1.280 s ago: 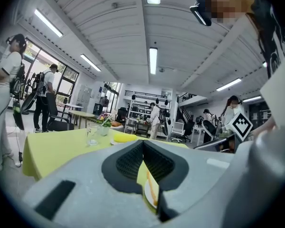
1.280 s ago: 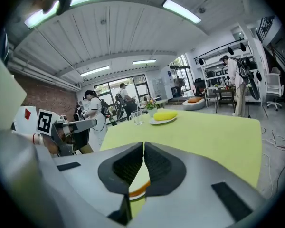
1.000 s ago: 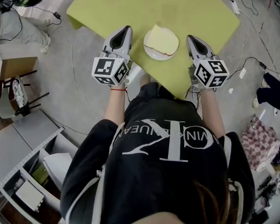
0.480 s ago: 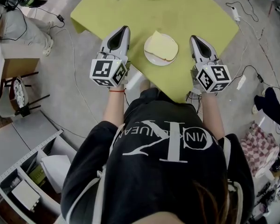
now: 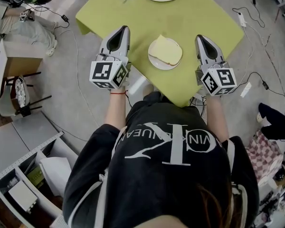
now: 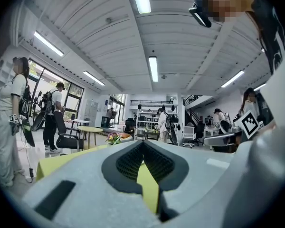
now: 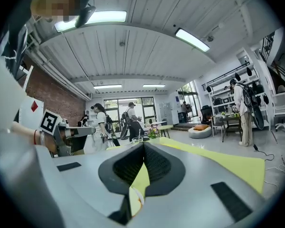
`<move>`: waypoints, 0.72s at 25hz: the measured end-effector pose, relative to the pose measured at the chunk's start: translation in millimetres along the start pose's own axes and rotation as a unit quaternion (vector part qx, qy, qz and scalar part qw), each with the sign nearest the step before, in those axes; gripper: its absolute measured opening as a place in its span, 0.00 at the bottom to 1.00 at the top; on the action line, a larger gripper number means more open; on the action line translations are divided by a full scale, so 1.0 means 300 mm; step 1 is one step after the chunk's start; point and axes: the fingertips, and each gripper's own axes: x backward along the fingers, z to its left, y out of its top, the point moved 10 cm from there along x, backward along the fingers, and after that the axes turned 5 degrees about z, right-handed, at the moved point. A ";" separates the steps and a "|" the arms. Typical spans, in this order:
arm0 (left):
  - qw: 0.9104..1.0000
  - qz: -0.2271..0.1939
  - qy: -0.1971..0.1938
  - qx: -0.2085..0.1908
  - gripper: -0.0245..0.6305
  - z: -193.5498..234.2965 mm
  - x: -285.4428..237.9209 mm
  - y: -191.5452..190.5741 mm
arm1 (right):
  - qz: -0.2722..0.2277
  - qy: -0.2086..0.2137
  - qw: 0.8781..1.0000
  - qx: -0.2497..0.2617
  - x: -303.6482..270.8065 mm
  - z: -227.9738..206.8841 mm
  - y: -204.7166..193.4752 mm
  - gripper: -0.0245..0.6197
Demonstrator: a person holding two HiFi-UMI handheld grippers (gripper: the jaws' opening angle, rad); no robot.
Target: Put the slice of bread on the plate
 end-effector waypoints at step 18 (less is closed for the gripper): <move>0.999 -0.028 0.023 -0.018 0.05 0.009 0.023 0.047 | -0.030 0.018 0.999 0.023 -0.019 -0.003 0.042 0.04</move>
